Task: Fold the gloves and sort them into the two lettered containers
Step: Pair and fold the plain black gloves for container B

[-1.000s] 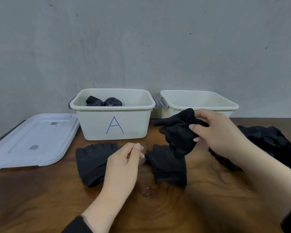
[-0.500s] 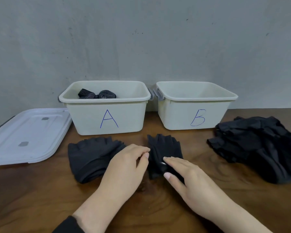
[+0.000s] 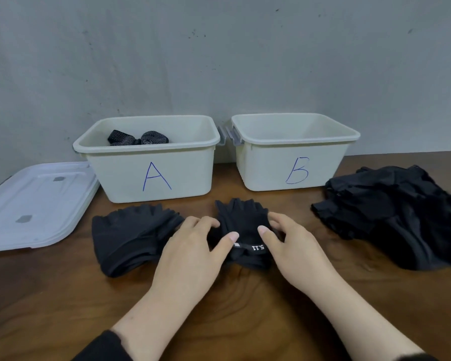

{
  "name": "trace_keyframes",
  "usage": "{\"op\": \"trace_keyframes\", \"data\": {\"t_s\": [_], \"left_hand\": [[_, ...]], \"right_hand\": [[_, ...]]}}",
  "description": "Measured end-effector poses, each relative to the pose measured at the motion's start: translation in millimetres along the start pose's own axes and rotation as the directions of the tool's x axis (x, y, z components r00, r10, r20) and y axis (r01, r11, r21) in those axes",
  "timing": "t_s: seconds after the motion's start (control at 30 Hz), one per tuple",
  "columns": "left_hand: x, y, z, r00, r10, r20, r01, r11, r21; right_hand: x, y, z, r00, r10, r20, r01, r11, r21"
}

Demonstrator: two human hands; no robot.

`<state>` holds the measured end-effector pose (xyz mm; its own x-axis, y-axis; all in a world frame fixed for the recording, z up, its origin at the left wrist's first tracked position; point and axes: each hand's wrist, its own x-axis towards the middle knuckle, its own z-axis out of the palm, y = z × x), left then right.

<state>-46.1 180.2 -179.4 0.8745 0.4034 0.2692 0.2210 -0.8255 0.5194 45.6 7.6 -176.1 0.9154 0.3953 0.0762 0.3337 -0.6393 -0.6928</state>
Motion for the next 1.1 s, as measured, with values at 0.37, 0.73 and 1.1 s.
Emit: {"op": "trace_keyframes", "data": {"t_s": [0.37, 0.73, 1.1], "left_hand": [[4, 11, 16, 0.997, -0.069, 0.025, 0.072, 0.862, -0.502], [12, 39, 24, 0.963, -0.166, 0.213, 0.266, 0.443, -0.856], [39, 28, 2, 0.970, 0.076, 0.233, 0.079, 0.804, -0.589]], "right_hand": [[0, -18, 12, 0.992, 0.097, -0.076, -0.029, 0.780, 0.625], [-1, -25, -9, 0.970, 0.089, -0.224, 0.143, 0.535, 0.833], [6, -8, -51, 0.953, -0.029, 0.300, -0.266, 0.393, 0.881]]}}
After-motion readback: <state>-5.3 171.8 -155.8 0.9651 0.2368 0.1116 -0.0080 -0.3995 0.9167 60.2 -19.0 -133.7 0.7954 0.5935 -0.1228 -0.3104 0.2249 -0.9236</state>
